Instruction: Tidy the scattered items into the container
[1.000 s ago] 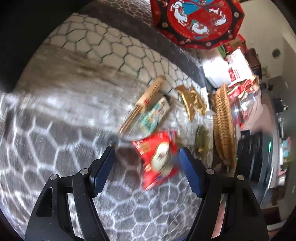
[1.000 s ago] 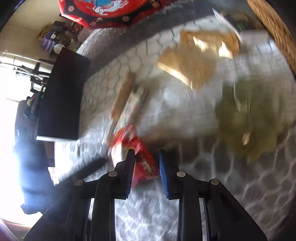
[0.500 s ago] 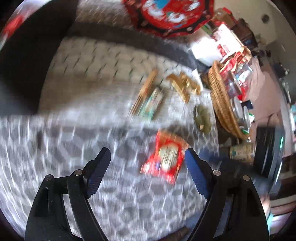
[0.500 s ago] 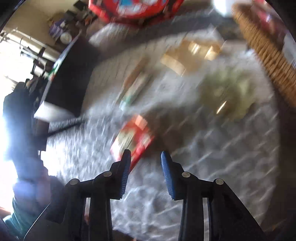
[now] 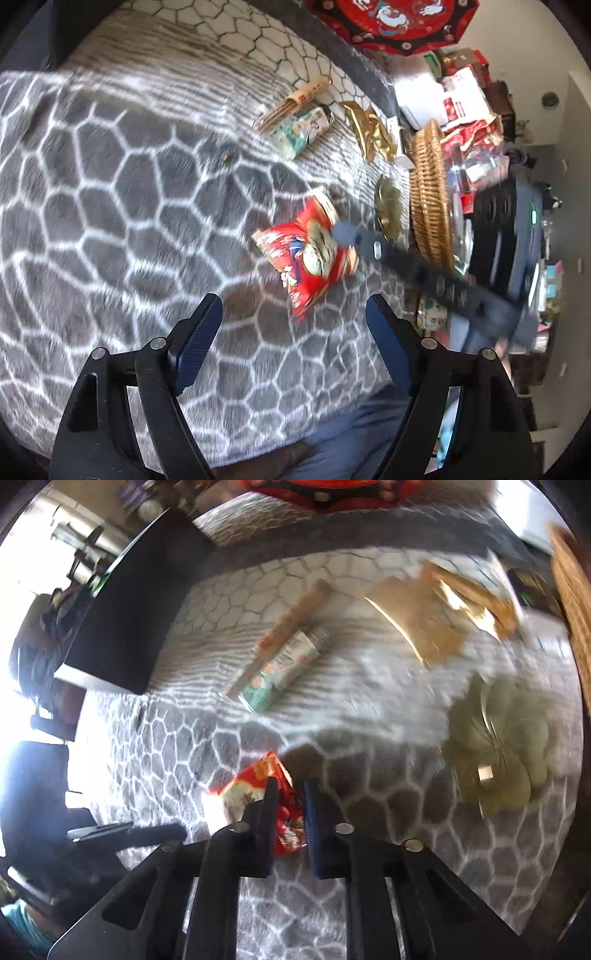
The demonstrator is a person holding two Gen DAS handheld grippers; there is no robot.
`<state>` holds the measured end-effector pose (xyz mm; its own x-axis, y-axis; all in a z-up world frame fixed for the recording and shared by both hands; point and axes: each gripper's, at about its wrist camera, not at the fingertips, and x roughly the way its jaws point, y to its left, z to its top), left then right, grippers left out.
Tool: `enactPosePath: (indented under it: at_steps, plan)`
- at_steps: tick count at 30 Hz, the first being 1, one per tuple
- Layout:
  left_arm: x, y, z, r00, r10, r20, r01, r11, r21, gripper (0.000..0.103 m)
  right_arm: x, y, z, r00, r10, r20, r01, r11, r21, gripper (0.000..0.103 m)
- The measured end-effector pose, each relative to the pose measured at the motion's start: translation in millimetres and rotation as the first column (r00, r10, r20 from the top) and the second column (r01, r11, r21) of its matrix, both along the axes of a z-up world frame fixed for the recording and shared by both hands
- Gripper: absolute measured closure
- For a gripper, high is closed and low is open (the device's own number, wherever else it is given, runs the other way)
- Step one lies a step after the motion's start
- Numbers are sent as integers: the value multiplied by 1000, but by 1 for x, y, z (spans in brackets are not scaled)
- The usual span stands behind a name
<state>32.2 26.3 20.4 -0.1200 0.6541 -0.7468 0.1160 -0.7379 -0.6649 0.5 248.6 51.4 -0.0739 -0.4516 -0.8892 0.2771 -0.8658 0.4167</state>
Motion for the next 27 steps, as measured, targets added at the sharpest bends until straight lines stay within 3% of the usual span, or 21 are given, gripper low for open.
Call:
enactPosePath:
  at_steps: [6,8,15,20,27]
  plan:
    - [-9,15,-2,998,-56,-21,54,996,-65,30,38,29,-6,994,-104,44,107,992,-60,87]
    - [-11,12,0,998,-56,-23,54,996,-69,30,39,39,-4,990,-139,40,142,986,-89,77]
    - [-24,-4,14,997,-66,-47,61,993,-102,29,36,63,17,977,-209,29,211,965,-152,70]
    - [-30,-2,19,994,-93,-61,86,991,-103,26,34,61,18,976,-213,40,216,963,-158,70]
    - [-36,21,11,984,-170,-50,159,972,-173,28,27,30,1,976,-206,68,215,964,-159,69]
